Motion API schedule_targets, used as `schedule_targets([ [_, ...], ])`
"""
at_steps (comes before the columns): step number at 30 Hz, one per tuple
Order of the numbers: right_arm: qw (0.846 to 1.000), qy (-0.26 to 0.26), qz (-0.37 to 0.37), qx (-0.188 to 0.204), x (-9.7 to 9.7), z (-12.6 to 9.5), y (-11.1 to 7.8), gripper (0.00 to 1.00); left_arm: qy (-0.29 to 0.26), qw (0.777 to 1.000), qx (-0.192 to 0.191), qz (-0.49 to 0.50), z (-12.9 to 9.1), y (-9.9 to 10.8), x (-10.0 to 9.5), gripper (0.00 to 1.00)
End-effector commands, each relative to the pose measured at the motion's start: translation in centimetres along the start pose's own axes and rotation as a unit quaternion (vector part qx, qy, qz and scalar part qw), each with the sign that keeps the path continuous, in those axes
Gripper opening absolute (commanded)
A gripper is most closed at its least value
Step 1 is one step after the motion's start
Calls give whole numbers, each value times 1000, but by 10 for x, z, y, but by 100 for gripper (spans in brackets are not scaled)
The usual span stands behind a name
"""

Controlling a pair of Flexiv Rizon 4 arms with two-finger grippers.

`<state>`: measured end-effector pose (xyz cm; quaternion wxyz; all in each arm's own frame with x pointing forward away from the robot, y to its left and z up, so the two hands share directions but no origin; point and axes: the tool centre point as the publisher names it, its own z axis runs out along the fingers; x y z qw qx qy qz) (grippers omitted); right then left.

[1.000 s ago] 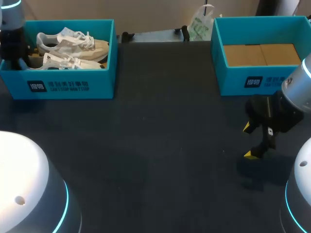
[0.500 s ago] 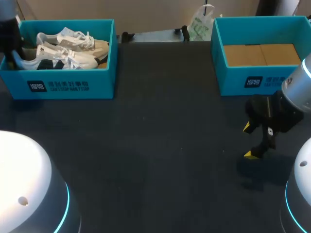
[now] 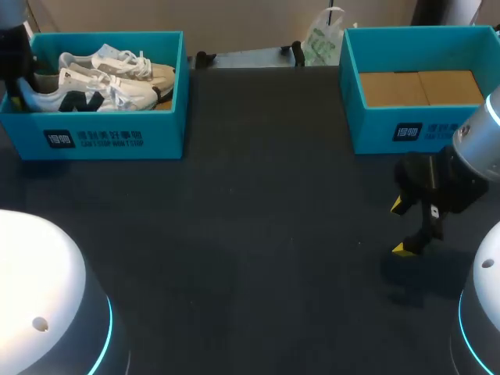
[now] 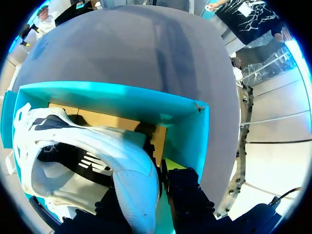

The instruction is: Take the shoe out of the shoebox, open the shoe tongue, remove and reinsert the insole, then place the shoe into the shoebox

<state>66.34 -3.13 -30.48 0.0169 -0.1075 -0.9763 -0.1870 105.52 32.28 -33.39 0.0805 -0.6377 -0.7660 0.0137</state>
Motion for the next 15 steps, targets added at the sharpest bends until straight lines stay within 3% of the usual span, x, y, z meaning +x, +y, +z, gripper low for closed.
schedule_targets([
  [1,1000,-1,0,0,1,0,0,100,1,1000,1,-5,-1,5,0,0],
  [8,1000,-1,0,0,1,0,0,100,1,1000,-18,-21,-1,12,-2,0],
  [15,1000,-1,0,0,1,0,0,100,-11,999,-32,-18,-20,12,6,0],
])
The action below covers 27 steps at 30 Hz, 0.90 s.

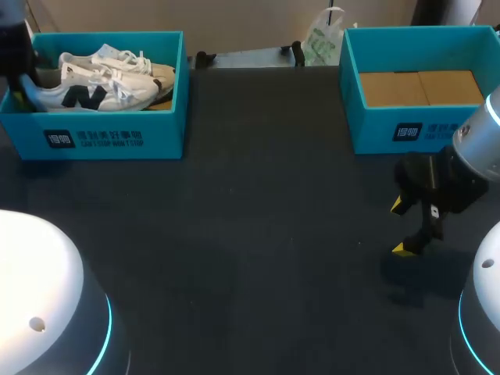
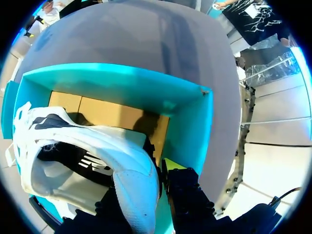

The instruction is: Take the shoe out of the shoebox, open the shoe tongue, remove and reinsert the insole, then place the shoe into the shoebox

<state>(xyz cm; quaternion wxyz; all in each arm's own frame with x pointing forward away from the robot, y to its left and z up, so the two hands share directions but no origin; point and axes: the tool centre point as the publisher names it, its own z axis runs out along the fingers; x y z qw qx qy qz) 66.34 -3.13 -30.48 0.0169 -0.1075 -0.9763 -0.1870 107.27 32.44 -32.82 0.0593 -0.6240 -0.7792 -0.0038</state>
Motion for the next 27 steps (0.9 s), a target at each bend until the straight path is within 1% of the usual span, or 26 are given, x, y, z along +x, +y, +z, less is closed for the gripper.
schedule_targets([
  [1,1000,-1,0,0,1,0,0,100,-6,1000,-6,3,-15,-4,7,0],
  [7,1000,-1,0,0,1,0,0,100,-15,1000,-26,0,-46,-6,14,0],
  [15,1000,-1,0,0,1,0,0,100,-11,999,-35,-10,-84,-10,18,0],
  [20,1000,-1,0,0,1,0,0,100,-8,999,-35,-11,-105,-20,22,0],
  [21,1000,-1,0,0,1,0,0,100,-5,999,-41,-13,-109,-22,22,0],
  [27,1000,-1,0,0,1,0,0,100,-3,999,-45,-9,-134,-41,26,0],
])
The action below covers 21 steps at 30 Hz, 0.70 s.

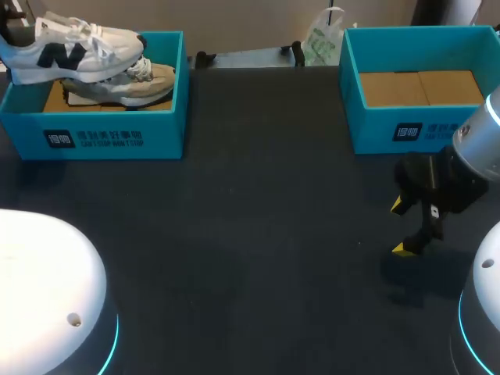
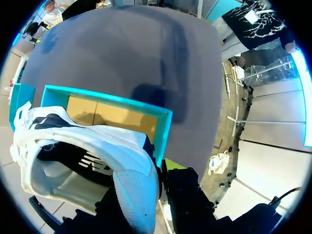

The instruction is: Take the shoe out of the shoebox, open the shoe tongue, remove and reinsert the insole, then place the shoe into the shoebox

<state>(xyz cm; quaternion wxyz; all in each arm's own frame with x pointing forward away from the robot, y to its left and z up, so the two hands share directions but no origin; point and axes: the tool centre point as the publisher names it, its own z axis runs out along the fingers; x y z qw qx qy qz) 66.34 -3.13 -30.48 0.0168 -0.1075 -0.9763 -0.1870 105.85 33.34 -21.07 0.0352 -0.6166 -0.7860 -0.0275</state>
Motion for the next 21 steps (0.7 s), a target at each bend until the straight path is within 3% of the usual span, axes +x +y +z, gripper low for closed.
schedule_targets([
  [1,1000,-1,0,0,1,0,0,100,5,1000,-15,1,-27,-25,2,0],
  [10,1000,-1,0,0,1,0,0,100,21,999,-27,19,-47,-88,-9,0],
  [21,1000,-1,0,0,1,0,0,100,17,998,-33,43,-51,-178,-34,0],
])
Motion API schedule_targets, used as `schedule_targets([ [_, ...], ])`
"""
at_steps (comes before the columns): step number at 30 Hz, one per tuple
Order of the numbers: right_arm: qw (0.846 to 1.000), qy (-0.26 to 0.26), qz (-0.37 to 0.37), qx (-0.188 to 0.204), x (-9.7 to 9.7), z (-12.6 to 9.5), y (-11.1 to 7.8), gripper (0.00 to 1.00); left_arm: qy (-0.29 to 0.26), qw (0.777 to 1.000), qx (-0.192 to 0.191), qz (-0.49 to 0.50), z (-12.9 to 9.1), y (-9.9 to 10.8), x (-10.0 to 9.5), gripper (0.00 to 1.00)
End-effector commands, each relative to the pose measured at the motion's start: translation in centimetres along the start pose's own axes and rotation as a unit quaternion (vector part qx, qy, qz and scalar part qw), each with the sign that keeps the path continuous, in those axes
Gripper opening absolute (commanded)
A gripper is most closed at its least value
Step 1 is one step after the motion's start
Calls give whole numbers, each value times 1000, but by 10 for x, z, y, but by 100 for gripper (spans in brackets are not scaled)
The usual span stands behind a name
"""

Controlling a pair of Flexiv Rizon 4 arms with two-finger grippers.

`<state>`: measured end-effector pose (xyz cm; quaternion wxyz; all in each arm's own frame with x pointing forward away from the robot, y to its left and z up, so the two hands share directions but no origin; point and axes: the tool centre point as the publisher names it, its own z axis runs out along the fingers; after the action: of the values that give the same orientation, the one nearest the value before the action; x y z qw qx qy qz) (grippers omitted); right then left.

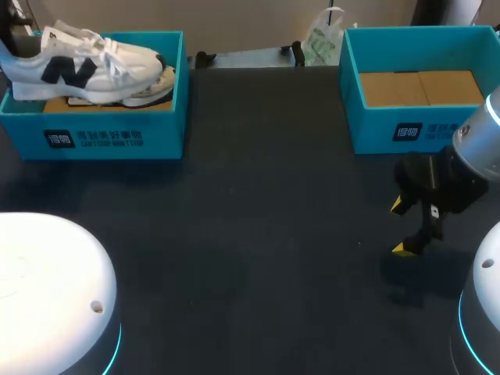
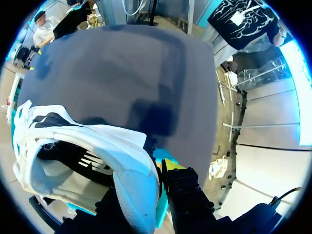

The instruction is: Take the shoe out of the shoebox, open the shoe tongue, remove and reinsert the insole, then place the shoe into the shoebox

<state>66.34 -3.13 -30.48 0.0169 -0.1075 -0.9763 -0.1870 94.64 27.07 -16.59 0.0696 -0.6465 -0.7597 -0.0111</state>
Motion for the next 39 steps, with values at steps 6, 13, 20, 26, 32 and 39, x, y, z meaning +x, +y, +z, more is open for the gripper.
schedule_targets([
  [6,1000,-1,0,0,1,0,0,100,4,997,-70,19,7,-105,-32,0],
  [13,1000,-1,0,0,1,0,0,100,3,997,-73,32,13,-161,-58,0],
  [20,1000,-1,0,0,1,0,0,100,6,997,-71,35,22,-195,-76,0],
  [26,1000,-1,0,0,1,0,0,100,-5,998,-45,33,27,-208,-91,0],
  [32,1000,-1,0,0,1,0,0,100,-5,998,-45,33,27,-208,-91,0],
  [39,1000,-1,0,0,1,0,0,100,7,998,-34,42,45,-217,-110,0],
])
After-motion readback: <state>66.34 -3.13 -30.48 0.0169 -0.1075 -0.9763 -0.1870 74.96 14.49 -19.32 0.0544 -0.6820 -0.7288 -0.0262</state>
